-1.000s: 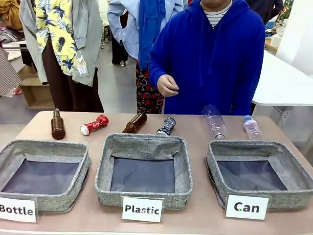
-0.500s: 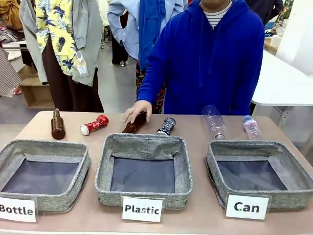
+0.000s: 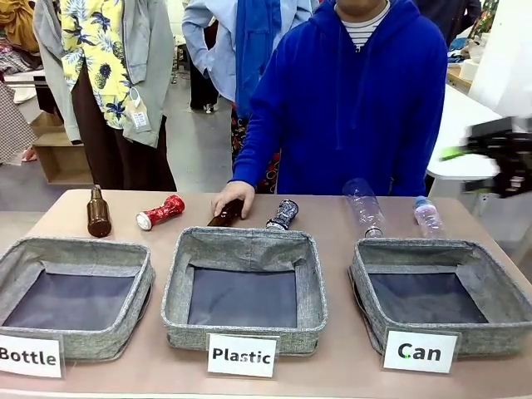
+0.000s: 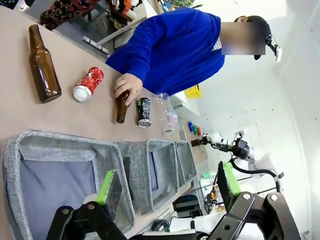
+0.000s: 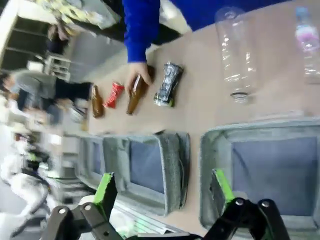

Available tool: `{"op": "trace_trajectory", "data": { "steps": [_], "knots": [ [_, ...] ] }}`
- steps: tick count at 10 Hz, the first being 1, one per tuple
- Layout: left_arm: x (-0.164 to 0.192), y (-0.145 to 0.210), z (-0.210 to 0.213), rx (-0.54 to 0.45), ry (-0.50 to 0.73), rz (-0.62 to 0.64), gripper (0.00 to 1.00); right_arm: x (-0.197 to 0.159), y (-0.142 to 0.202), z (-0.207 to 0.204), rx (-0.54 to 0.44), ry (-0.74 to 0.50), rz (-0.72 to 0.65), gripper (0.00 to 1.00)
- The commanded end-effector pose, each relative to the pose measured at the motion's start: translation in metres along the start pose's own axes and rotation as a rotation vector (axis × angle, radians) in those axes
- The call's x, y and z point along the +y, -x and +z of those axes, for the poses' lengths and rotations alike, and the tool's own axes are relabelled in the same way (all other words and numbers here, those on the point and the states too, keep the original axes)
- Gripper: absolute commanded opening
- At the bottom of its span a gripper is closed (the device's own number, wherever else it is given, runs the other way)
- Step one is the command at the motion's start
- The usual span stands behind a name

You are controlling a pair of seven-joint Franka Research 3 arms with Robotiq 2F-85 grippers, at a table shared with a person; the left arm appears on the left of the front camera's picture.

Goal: Sort the can waste into the basket.
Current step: Pick up the can waste from the table and place it in the right Fabric basket.

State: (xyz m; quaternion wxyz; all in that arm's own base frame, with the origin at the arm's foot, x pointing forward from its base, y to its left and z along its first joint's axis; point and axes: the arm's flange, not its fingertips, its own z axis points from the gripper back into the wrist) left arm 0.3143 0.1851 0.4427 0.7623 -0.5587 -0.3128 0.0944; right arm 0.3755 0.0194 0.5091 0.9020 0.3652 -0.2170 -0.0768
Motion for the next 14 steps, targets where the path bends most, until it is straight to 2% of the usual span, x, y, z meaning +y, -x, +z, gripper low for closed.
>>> {"op": "trace_trajectory", "data": {
  "steps": [1, 3, 5, 6, 8, 10, 11, 12, 14],
  "knots": [
    [-0.001, 0.000, 0.001, -0.002, 0.013, -0.021, 1.00, 0.049, -0.008, -0.058, 0.088, 0.150, 0.107, 1.00],
    [-0.001, 0.000, 0.001, -0.002, 0.013, -0.021, 1.00, 0.080, 0.003, -0.106, 0.142, 0.226, 0.210, 1.00],
    [-0.001, 0.000, 0.001, -0.002, 0.013, -0.021, 1.00, 0.081, 0.005, -0.119, 0.176, 0.245, 0.251, 1.00],
    [-0.001, 0.000, 0.001, -0.002, 0.013, -0.021, 1.00, 0.074, 0.009, -0.092, 0.226, 0.201, 0.283, 1.00],
    [-0.001, 0.000, 0.001, -0.002, 0.013, -0.021, 1.00, 0.033, 0.010, 0.013, 0.262, 0.112, 0.296, 1.00],
    [-0.001, -0.001, 0.001, 0.000, -0.002, -0.003, 1.00, -0.022, 0.014, 0.088, 0.215, 0.048, 0.187, 1.00],
    [-0.020, -0.014, 0.043, -0.076, 0.072, 0.003, 1.00, -0.046, 0.020, 0.109, 0.176, 0.033, 0.129, 1.00],
    [-0.044, -0.035, 0.103, -0.194, 0.117, -0.016, 1.00, -0.072, 0.024, 0.123, 0.137, 0.009, 0.066, 1.00],
    [-0.052, -0.042, 0.194, -0.354, 0.228, 0.017, 1.00, -0.108, 0.035, 0.144, 0.065, -0.072, 0.009, 1.00]
  ]
}}
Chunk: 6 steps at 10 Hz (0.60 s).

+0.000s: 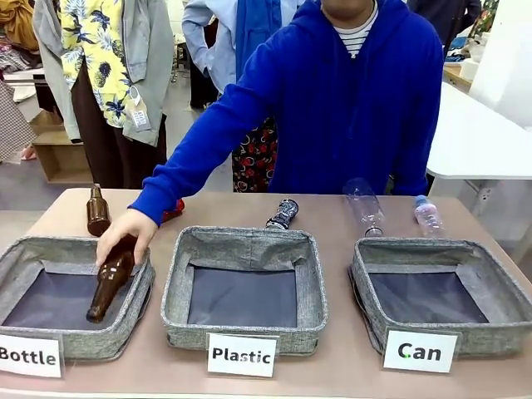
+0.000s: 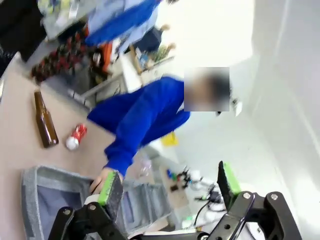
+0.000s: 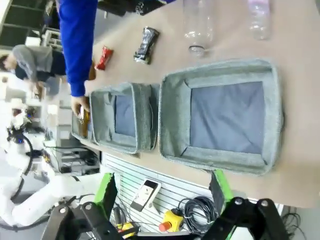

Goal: Sort the can waste into the basket.
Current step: Pick up the can waste from the table and place it in the right Fabric basket.

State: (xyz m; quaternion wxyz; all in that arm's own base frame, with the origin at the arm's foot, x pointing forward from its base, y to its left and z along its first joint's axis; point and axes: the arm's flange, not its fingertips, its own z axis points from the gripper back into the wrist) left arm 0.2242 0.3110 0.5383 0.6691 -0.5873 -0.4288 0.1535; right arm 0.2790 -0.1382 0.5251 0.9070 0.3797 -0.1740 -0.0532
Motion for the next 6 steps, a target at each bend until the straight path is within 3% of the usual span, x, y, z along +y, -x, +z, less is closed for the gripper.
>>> {"op": "trace_trajectory", "data": {
  "steps": [1, 4, 6],
  "knots": [
    [0.011, -0.023, 0.049, -0.112, 0.106, 0.054, 1.00, -0.017, 0.005, -0.001, -0.055, -0.063, -0.018, 1.00],
    [0.020, -0.022, 0.043, -0.092, 0.080, 0.083, 1.00, 0.000, -0.003, -0.011, -0.088, -0.020, -0.027, 1.00],
    [0.009, -0.008, 0.010, -0.014, 0.055, 0.056, 1.00, 0.039, -0.010, -0.043, -0.072, -0.008, 0.020, 1.00]
  ]
}}
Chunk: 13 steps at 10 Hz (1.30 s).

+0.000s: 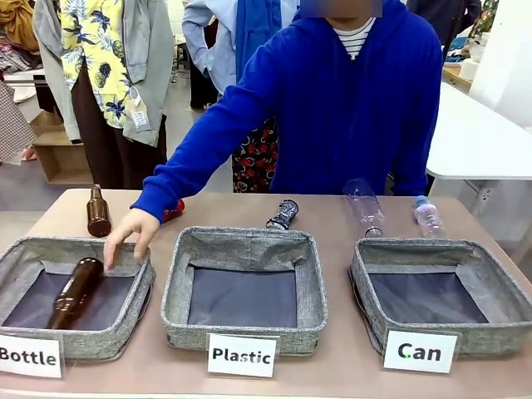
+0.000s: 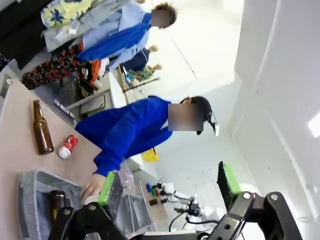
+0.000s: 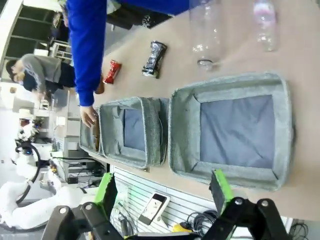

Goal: Sort the can waste into the basket.
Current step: Pick up the can waste from the table and place it in the right Fabric basket.

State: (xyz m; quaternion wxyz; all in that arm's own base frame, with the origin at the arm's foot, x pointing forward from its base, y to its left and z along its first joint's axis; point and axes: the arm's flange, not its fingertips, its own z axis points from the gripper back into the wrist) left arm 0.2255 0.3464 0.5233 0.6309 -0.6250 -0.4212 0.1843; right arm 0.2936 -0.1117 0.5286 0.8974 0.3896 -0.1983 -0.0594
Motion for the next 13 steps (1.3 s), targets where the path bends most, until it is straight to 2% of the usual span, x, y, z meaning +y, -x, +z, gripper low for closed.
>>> {"op": "trace_trajectory", "data": {
  "steps": [1, 4, 5, 7, 8, 9, 10, 11, 13],
  "knots": [
    [-0.015, 0.022, -0.037, 0.112, -0.027, -0.046, 1.00, 0.040, -0.007, -0.048, -0.022, 0.073, 0.040, 1.00],
    [-0.007, 0.091, -0.109, 0.452, -0.155, -0.115, 1.00, 0.099, -0.029, -0.130, 0.017, 0.246, 0.117, 1.00],
    [0.002, 0.125, -0.130, 0.594, -0.197, -0.126, 1.00, 0.120, -0.037, -0.165, 0.020, 0.307, 0.144, 1.00],
    [0.020, 0.177, -0.159, 0.793, -0.256, -0.143, 1.00, 0.162, -0.050, -0.232, 0.066, 0.361, 0.190, 1.00],
    [0.029, 0.193, -0.169, 0.832, -0.271, -0.139, 1.00, 0.183, -0.056, -0.267, 0.089, 0.399, 0.198, 1.00],
    [0.037, 0.204, -0.174, 0.851, -0.272, -0.124, 1.00, 0.202, -0.064, -0.306, 0.072, 0.467, 0.192, 1.00],
    [0.051, 0.208, -0.177, 0.825, -0.357, -0.165, 1.00, 0.213, -0.067, -0.336, -0.011, 0.446, 0.251, 1.00],
    [0.025, 0.180, -0.180, 0.849, -0.272, -0.109, 1.00, 0.183, -0.040, -0.284, 0.086, 0.382, 0.222, 1.00],
    [0.025, 0.180, -0.180, 0.849, -0.272, -0.109, 1.00, 0.183, -0.040, -0.284, 0.086, 0.382, 0.222, 1.00]
  ]
}}
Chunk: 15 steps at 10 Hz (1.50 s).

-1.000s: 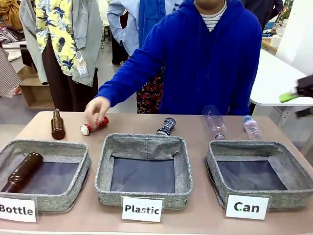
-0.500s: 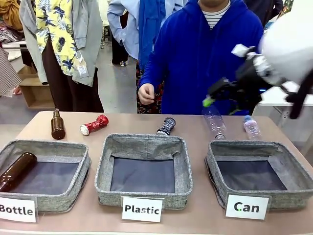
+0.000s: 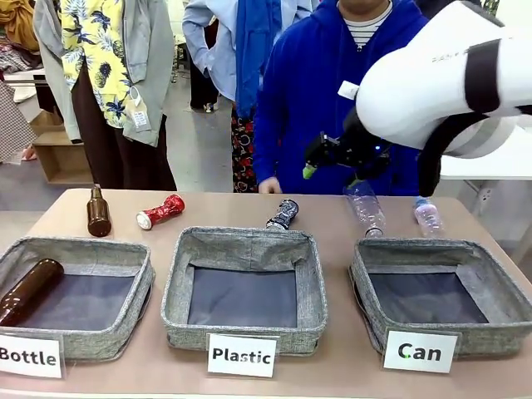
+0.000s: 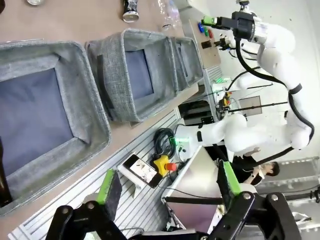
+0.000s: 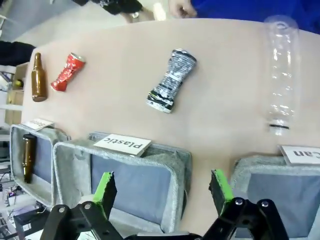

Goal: Sort the can waste into the basket.
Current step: Pick up the can waste from the table and place it in the right Fabric basket.

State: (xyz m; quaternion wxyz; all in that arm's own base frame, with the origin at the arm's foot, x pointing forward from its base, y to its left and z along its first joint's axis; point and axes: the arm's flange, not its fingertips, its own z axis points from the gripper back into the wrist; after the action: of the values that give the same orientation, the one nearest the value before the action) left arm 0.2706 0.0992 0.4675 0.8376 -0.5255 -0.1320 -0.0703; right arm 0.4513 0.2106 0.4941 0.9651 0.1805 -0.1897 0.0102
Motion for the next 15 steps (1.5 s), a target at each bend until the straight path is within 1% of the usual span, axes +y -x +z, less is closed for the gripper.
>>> {"op": "trace_trajectory", "data": {
  "steps": [1, 2, 3, 4, 5, 6, 8, 9, 10, 11, 13, 14, 15],
  "knots": [
    [-0.003, 0.004, 0.002, 0.000, 0.018, 0.008, 1.00, 0.008, -0.004, -0.011, -0.004, -0.003, 0.012, 1.00],
    [-0.003, 0.004, 0.002, 0.000, 0.018, 0.008, 1.00, 0.007, -0.014, -0.019, 0.049, 0.129, 0.004, 1.00],
    [-0.003, 0.004, 0.002, 0.000, 0.018, 0.008, 1.00, 0.012, -0.031, -0.034, 0.074, 0.176, -0.022, 1.00],
    [-0.003, 0.004, 0.002, 0.000, 0.018, 0.008, 1.00, 0.013, -0.050, -0.046, 0.100, 0.161, -0.001, 1.00],
    [-0.003, 0.004, 0.002, 0.000, 0.018, 0.008, 1.00, 0.011, -0.059, -0.060, 0.102, 0.176, -0.040, 1.00],
    [-0.003, 0.004, 0.002, 0.000, 0.018, 0.008, 1.00, 0.015, -0.059, -0.074, 0.120, 0.195, -0.020, 1.00],
    [-0.003, 0.004, 0.002, 0.000, 0.018, 0.008, 1.00, 0.028, -0.066, -0.104, 0.156, 0.283, -0.025, 1.00],
    [-0.003, 0.004, 0.002, 0.000, 0.018, 0.008, 1.00, 0.032, -0.069, -0.118, 0.159, 0.326, -0.053, 1.00],
    [-0.003, 0.004, 0.002, 0.000, 0.018, 0.008, 1.00, 0.035, -0.069, -0.126, 0.148, 0.342, -0.082, 1.00],
    [-0.003, 0.004, 0.002, 0.000, 0.018, 0.008, 1.00, 0.039, -0.067, -0.135, 0.106, 0.357, -0.139, 1.00],
    [-0.003, 0.004, 0.002, 0.000, 0.018, 0.008, 1.00, 0.040, -0.058, -0.147, 0.033, 0.348, -0.302, 1.00],
    [-0.003, 0.004, 0.002, 0.000, 0.018, 0.008, 1.00, 0.040, -0.057, -0.153, -0.018, 0.342, -0.348, 1.00],
    [-0.003, 0.004, 0.002, 0.000, 0.018, 0.008, 1.00, 0.040, -0.060, -0.159, -0.024, 0.326, -0.335, 1.00]
  ]
}}
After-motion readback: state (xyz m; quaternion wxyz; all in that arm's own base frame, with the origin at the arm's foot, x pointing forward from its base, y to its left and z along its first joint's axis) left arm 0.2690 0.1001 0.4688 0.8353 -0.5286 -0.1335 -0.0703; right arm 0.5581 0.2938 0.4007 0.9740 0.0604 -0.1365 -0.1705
